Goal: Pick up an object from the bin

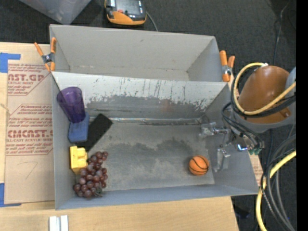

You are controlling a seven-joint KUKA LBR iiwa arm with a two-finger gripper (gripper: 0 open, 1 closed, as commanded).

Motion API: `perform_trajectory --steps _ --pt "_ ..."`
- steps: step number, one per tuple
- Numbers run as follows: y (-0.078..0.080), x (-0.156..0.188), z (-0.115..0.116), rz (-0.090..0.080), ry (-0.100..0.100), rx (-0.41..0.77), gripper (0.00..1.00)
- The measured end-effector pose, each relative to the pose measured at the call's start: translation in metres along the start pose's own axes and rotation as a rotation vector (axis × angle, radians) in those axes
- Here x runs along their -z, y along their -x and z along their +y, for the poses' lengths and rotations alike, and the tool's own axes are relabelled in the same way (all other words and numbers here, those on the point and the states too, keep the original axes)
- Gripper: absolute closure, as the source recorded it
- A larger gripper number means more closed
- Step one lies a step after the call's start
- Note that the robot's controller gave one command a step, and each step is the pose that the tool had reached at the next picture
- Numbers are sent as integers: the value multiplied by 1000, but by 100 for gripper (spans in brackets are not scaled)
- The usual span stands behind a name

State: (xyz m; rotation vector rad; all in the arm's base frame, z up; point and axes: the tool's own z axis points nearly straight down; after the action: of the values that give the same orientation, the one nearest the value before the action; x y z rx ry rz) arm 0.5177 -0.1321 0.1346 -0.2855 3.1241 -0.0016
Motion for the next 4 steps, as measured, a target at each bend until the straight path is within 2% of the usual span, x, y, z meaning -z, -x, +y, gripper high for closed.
perform_trajectory --steps 1,2,3,4 --pt "-21 -65 13 -3 2 147 0" --pt "-30 -64 20 -9 -3 -21 100" --pt "-30 -64 20 -9 -4 -22 100" --pt "-19 43 19 -6 -2 -32 100"
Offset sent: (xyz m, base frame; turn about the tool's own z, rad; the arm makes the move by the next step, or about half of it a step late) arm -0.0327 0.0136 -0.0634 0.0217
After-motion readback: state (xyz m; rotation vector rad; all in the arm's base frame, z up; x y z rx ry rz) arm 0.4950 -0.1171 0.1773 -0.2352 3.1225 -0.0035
